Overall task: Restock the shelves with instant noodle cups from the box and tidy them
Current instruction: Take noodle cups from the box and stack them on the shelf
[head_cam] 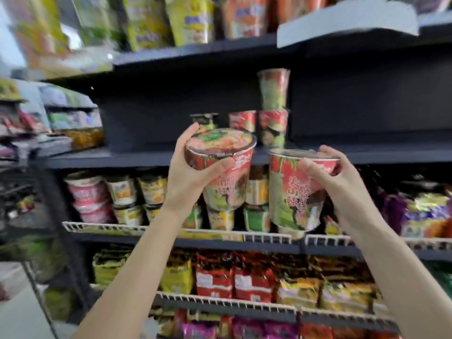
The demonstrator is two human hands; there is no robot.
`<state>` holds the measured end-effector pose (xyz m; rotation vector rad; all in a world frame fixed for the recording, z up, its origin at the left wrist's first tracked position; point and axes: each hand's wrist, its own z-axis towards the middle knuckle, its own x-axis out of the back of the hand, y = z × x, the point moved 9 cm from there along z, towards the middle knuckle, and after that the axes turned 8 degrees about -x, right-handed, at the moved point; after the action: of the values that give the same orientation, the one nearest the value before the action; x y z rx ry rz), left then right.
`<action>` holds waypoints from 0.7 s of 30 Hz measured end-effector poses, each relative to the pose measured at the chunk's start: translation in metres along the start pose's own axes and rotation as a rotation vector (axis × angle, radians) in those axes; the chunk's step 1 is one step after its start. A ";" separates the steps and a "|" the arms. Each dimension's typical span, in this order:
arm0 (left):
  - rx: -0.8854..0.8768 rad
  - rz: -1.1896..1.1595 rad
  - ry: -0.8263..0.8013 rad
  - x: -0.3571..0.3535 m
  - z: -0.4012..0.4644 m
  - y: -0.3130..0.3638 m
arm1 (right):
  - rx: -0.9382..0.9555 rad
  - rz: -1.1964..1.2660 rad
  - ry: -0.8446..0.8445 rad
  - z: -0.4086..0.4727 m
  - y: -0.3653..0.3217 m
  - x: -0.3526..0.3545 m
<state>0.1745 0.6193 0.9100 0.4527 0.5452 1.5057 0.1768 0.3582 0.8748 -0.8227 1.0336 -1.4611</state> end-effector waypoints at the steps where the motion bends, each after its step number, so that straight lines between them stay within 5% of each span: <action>1: -0.058 0.034 0.021 0.013 0.017 0.001 | 0.039 -0.009 0.007 0.011 -0.010 -0.016; 8: -0.305 0.124 0.052 0.077 0.136 -0.043 | 0.276 -0.069 0.164 0.104 -0.055 -0.101; 21: -0.331 -0.043 0.140 0.106 0.270 -0.129 | 0.344 -0.182 0.476 0.265 -0.076 -0.152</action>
<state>0.4375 0.7364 1.0435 0.0786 0.4009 1.5583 0.4125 0.4674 1.0529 -0.3313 1.0246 -1.9831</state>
